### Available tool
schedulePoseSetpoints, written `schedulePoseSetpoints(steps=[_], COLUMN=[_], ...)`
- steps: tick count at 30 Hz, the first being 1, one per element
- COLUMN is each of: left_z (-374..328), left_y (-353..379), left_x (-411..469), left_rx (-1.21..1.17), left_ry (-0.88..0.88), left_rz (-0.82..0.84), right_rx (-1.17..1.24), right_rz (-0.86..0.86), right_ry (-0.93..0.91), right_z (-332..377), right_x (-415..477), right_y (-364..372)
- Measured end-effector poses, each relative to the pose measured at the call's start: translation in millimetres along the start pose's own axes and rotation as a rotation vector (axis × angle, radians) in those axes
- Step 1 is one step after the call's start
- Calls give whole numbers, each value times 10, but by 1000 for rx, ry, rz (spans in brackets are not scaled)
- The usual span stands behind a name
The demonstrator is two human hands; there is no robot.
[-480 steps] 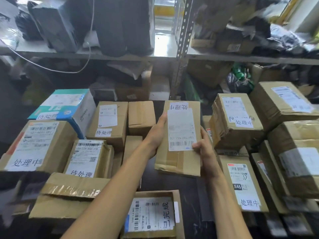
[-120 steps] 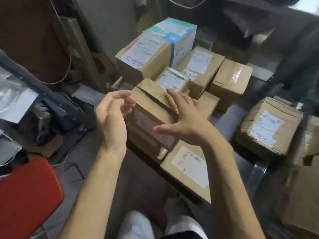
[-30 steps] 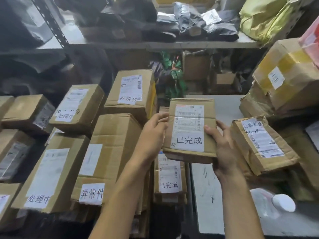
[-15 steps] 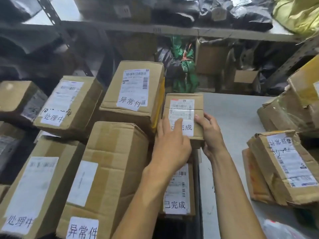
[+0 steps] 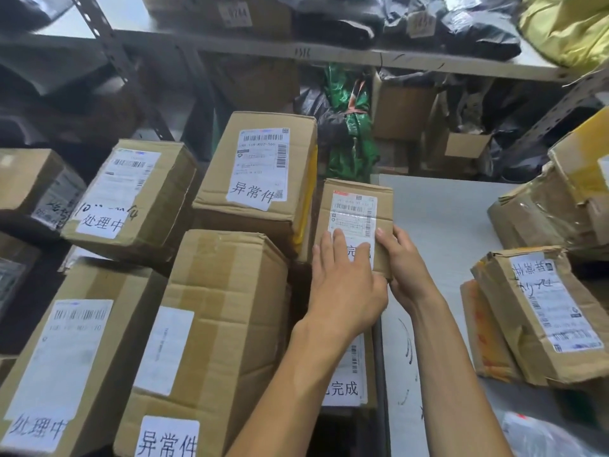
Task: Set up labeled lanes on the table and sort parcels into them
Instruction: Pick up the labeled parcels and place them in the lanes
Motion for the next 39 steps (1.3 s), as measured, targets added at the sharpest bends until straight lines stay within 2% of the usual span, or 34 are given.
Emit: schedulePoseSetpoints(steps=[12,23,39], left_z=[-28,-149,-178], left_y=[25,122,202], left_x=[-189,-245,-137], left_rx=[-66,3,-57], left_ry=[0,-44,-79], left_rz=[12,27,-222], right_rx=[-127,-225,-310], right_rz=[21,60,9], right_ry=[-38,-29,-114], right_z=[-41,-62,-54], right_x=[-32,-87,-728], right_y=[-49,-70,-157])
Point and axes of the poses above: each hand's wrist, its own x-axis towards the middle knuckle, its own y-axis out of the palm, z = x × y, the point moved 1 cm from there along x, towards the middle knuckle, and after that the axes turned 14 degrees about y, right-handed, at the moved point
